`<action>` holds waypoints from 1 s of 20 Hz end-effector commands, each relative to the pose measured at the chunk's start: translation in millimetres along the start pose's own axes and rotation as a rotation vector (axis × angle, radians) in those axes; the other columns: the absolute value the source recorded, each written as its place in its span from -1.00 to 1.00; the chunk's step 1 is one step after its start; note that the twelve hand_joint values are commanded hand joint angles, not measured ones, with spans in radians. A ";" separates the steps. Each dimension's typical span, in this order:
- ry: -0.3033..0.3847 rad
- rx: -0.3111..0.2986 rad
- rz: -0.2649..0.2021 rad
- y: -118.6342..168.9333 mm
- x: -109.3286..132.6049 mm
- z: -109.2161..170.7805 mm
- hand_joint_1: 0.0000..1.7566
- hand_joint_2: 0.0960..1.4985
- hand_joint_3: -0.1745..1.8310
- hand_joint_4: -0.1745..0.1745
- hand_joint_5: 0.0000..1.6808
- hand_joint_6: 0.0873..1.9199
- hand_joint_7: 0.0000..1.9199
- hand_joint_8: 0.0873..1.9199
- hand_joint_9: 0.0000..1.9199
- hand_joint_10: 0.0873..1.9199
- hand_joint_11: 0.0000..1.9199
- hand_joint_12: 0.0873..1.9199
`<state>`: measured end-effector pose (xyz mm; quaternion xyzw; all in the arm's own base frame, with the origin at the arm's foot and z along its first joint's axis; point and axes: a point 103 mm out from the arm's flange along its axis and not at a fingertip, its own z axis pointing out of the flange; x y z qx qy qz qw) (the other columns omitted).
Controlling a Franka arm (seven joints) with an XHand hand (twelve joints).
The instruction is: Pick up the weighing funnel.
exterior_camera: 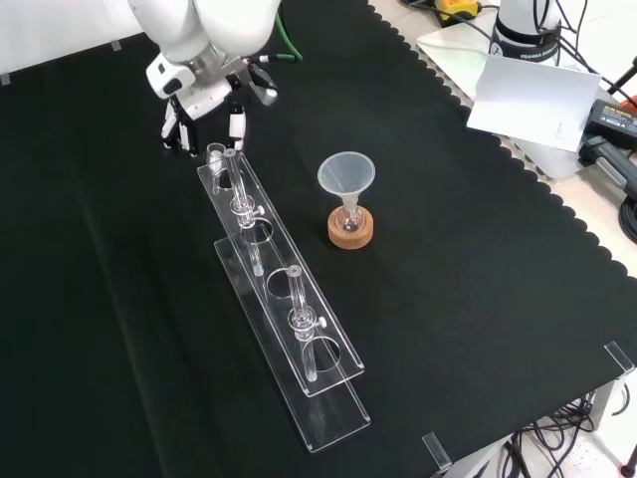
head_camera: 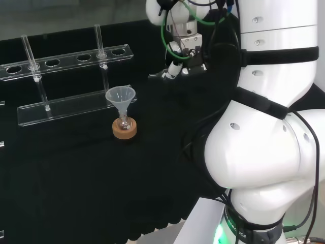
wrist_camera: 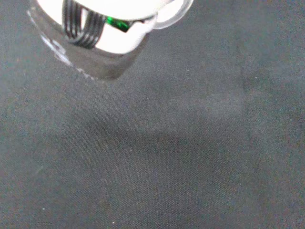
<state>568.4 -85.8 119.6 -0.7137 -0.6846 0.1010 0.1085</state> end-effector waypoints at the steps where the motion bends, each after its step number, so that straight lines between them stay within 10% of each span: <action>1: 0.126 -0.046 0.036 -14.7 -17.2 -8.7 0.30 -0.15 -0.31 1.00 0.64 -0.64 -0.44 -0.35 0.01 -0.71 -0.14 0.04; 20: 0.116 -0.130 0.037 -68.3 -20.3 -67.9 0.30 -0.16 -0.30 1.00 0.64 -0.64 -0.43 -0.34 0.03 -0.71 -0.12 0.03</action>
